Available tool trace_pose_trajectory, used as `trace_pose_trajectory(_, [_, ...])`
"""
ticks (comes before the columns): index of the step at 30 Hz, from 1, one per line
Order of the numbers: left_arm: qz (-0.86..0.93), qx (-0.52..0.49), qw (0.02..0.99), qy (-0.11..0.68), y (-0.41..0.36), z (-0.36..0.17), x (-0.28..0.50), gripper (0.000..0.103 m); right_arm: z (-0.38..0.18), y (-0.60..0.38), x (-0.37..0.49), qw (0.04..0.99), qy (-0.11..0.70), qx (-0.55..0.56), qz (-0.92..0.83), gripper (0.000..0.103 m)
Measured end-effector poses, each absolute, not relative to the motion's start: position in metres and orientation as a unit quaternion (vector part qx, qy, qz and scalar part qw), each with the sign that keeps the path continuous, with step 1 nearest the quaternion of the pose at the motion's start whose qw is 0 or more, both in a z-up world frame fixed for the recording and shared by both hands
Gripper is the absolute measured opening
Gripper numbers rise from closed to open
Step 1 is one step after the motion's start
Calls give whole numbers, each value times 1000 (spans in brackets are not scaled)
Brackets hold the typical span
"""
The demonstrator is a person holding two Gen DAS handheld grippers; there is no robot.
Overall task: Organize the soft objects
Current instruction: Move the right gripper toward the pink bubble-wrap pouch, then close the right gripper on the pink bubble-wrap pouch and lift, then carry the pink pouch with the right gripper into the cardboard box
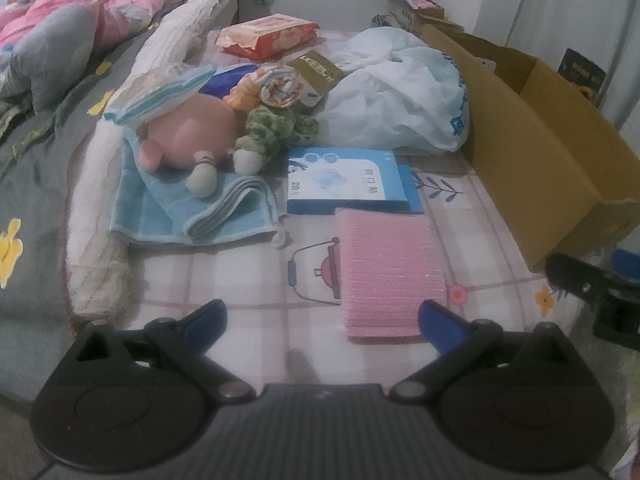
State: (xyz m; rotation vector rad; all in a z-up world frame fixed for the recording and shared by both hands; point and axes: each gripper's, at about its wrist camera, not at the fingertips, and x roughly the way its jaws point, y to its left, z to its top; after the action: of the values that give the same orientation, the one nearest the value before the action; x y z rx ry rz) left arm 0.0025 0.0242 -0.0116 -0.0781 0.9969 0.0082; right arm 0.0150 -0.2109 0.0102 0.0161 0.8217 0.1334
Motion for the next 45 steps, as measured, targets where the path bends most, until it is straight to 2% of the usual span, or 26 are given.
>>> trace_pose_trajectory(7, [-27, -57, 890, 452, 37, -21, -2, 102, -20, -208, 31, 889, 428, 97, 132, 102])
trace_pose_trajectory(12, [-80, -36, 898, 431, 36, -24, 0, 89, -36, -202, 44, 868, 445, 144, 166, 98])
trace_pose_trajectory(15, [-102, -7, 898, 428, 29, -28, 7, 82, -43, -197, 53, 856, 456, 162, 182, 85])
trace_pose_trajectory(17, [-121, 2, 893, 433, 24, -31, 13, 73, -49, -193, 61, 847, 466, 173, 189, 73])
trace_pose_trajectory(20, [-151, -3, 878, 453, 20, -39, 23, 64, -57, -188, 70, 834, 479, 185, 200, 65])
trace_pose_trajectory(24, [-162, -30, 864, 475, 23, -49, 39, 57, -66, -184, 82, 821, 494, 197, 208, 57])
trace_pose_trajectory(29, [-175, -55, 854, 487, 28, -58, 54, 56, -79, -182, 94, 805, 509, 218, 213, 48])
trace_pose_trajectory(31, [-178, -61, 853, 487, 28, -59, 55, 52, -82, -184, 98, 797, 510, 236, 220, 46])
trace_pose_trajectory(35, [-173, -43, 860, 477, 23, -52, 50, 50, -83, -184, 100, 795, 511, 241, 222, 41])
trace_pose_trajectory(45, [-148, -12, 903, 404, 31, 14, 21, 50, -30, -168, 91, 813, 471, 216, 266, 41])
